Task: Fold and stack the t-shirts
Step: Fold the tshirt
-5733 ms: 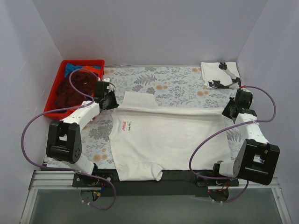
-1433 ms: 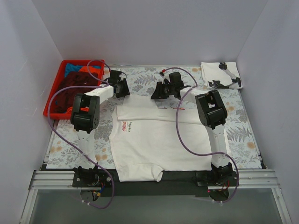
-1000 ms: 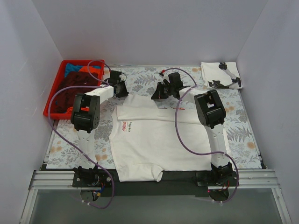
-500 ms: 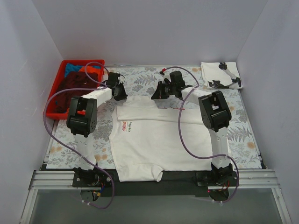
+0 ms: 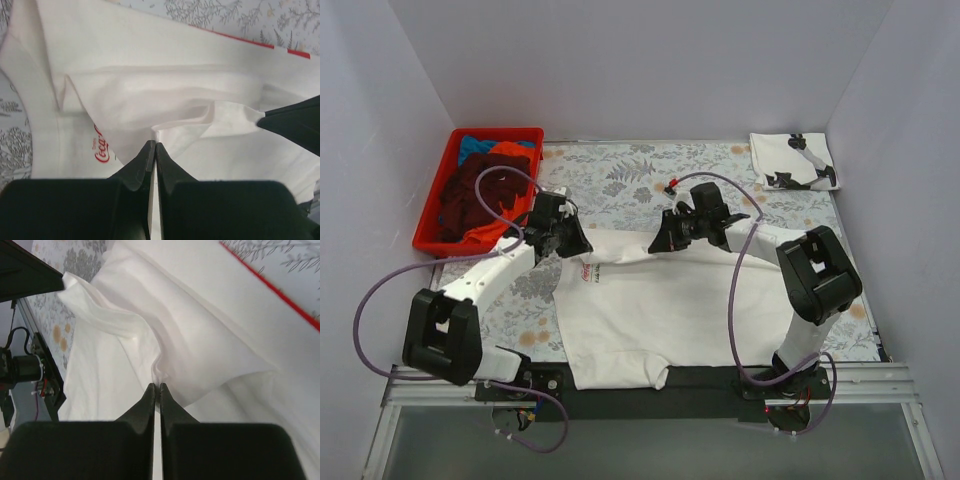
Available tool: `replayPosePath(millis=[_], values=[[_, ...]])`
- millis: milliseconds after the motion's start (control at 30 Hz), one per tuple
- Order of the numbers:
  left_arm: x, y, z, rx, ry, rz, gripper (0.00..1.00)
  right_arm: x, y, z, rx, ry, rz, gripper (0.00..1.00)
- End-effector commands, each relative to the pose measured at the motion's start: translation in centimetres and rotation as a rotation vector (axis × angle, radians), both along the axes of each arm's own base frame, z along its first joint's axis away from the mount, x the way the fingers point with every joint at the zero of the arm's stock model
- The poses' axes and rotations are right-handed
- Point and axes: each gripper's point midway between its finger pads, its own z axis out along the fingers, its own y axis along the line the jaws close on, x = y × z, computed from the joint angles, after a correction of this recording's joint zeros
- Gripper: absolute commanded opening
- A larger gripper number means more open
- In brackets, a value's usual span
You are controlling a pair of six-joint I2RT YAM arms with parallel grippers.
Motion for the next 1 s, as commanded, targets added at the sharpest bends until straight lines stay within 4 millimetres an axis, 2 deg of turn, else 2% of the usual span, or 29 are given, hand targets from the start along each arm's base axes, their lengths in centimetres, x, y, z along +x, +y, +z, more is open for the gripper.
replayPosePath(millis=[0,33,100,167,233,400,667,967], values=[[-4.3,-0.2,2.1,-0.061,0.008,-0.012,0.00,-3.4,0.5,2.0,0.033,-0.040,0.075,0.01],[-5.2,-0.1,2.7,-0.087,-0.004,-0.011,0.00,-4.4,0.7,2.0,0.032,-0.037,0.092,0.01],[-6.7,0.1,2.5,-0.097,0.009,-0.011,0.00,-5.8,1.0,2.0,0.026,-0.031,0.113,0.01],[-8.8,0.5,1.3,-0.100,0.057,0.002,0.00,-7.6,1.4,1.7,0.010,-0.023,0.137,0.01],[-9.6,0.6,1.1,-0.114,0.071,0.008,0.00,-8.5,1.3,1.3,0.001,-0.016,0.146,0.01],[-11.0,0.3,0.9,-0.155,0.092,0.003,0.00,-9.5,0.8,1.0,-0.018,-0.018,0.146,0.01],[-13.5,0.4,-1.1,-0.175,0.168,-0.001,0.00,-11.1,0.3,0.3,-0.039,0.006,0.171,0.01],[-14.8,0.6,-0.9,-0.179,0.193,-0.017,0.00,-12.7,0.1,-0.3,-0.058,0.035,0.207,0.01]])
